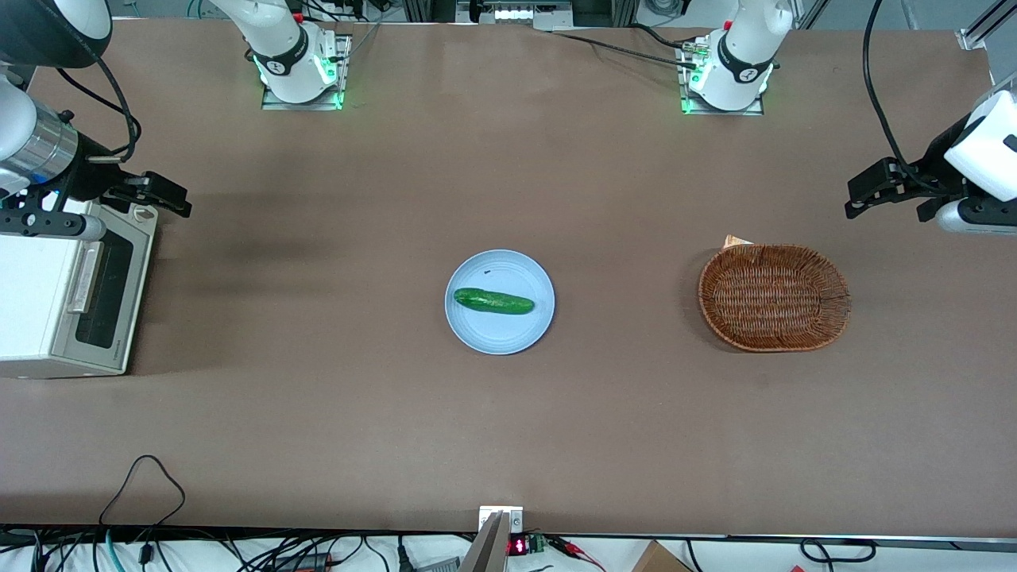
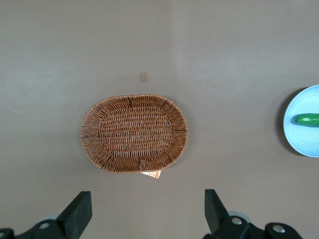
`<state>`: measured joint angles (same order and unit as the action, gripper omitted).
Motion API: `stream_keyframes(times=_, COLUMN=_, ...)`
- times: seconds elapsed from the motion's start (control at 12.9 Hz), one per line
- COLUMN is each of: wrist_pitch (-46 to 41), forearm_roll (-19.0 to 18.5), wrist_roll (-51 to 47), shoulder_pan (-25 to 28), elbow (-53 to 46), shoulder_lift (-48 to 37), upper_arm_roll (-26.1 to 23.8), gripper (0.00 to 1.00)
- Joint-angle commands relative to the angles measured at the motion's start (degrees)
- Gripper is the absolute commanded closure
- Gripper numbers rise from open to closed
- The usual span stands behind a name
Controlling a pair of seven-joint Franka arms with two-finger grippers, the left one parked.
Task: Open oven door with right arm only
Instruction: 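Move the right gripper toward the white toaster oven's door handle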
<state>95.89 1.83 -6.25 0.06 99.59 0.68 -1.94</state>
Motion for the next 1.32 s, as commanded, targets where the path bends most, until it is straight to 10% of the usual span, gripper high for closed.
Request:
stream_keyframes(times=0.0, wrist_pitch=-1.41, forearm_roll=0.19, wrist_roll=0.98, shoulder_pan=-0.41, elbow=-1.59, shoulder_lift=0.73, upper_arm_roll=-0.09, gripper=0.00)
stream_keyframes(times=0.85, wrist_pitch=-4.93, forearm_roll=0.02, wrist_roll=0.46, shoulder_pan=-0.41, elbow=-8.79, shoulder_lift=7.58, upper_arm_roll=-0.09, gripper=0.00)
stream_keyframes(times=0.93, wrist_pitch=-4.84, forearm_roll=0.02, wrist_roll=0.02, shoulder_pan=-0.41, elbow=-8.71, shoulder_lift=7.76, upper_arm_roll=-0.09, gripper=0.10)
stream_keyframes(times=1.09, wrist_pitch=-6.75, forearm_roll=-0.25, wrist_roll=0.45, shoulder_pan=-0.41, elbow=-8.88, shoulder_lift=7.76, upper_arm_roll=-0.09, gripper=0.76)
stream_keyframes(times=1.24, wrist_pitch=-10.54, forearm_roll=-0.33, wrist_roll=0.28, shoulder_pan=-1.28, elbow=-9.24, shoulder_lift=7.76, upper_arm_roll=0.26, gripper=0.83)
